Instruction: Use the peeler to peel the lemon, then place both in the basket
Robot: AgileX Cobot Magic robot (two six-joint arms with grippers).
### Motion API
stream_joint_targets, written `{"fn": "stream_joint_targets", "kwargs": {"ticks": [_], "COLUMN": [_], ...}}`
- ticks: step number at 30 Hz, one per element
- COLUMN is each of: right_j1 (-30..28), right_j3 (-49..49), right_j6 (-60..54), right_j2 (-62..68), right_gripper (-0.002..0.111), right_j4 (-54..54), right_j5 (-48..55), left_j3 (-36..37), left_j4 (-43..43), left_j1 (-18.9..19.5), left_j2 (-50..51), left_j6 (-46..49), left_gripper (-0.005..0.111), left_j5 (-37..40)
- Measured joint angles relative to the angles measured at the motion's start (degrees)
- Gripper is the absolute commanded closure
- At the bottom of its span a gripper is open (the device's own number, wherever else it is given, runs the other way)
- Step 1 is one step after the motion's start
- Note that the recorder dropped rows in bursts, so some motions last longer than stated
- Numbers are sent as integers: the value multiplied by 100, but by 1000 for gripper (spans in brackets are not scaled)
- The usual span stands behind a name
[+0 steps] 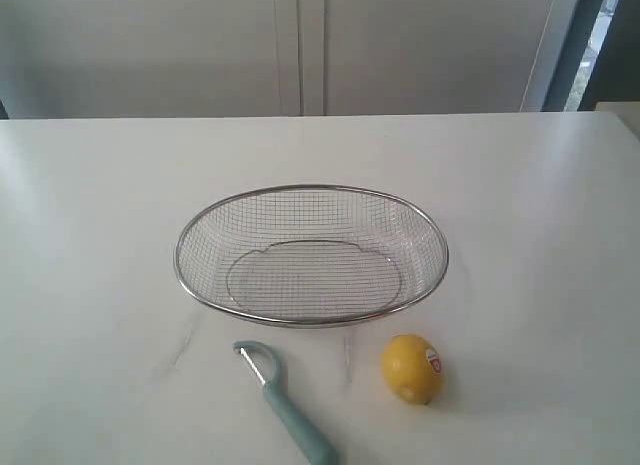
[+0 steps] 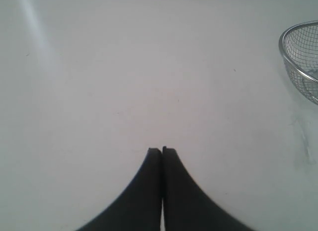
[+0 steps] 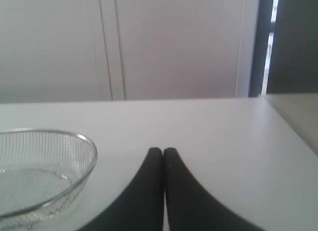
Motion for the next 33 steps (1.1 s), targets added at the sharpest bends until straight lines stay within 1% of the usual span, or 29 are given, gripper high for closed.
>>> {"fn": "stream_joint_targets", "kwargs": {"ticks": [5, 17, 21, 27, 33], "right_j1": [0, 0, 0, 0, 0], "right_j3": [0, 0, 0, 0, 0], "right_j6": [0, 0, 0, 0, 0], "right_j2": [0, 0, 0, 0, 0], "right_gripper": [108, 108, 108, 108, 108], "right_j4": [0, 0, 0, 0, 48], "right_j5": [-562, -701, -899, -1586, -2721], "left_j3": [0, 0, 0, 0, 0], "left_j4": [0, 0, 0, 0, 0], "left_j1": [0, 0, 0, 0, 0], "left_j2": [0, 0, 0, 0, 0], "left_j6": [0, 0, 0, 0, 0], "left_gripper": [107, 107, 107, 107, 107], "left_j5": [0, 0, 0, 0, 0]}}
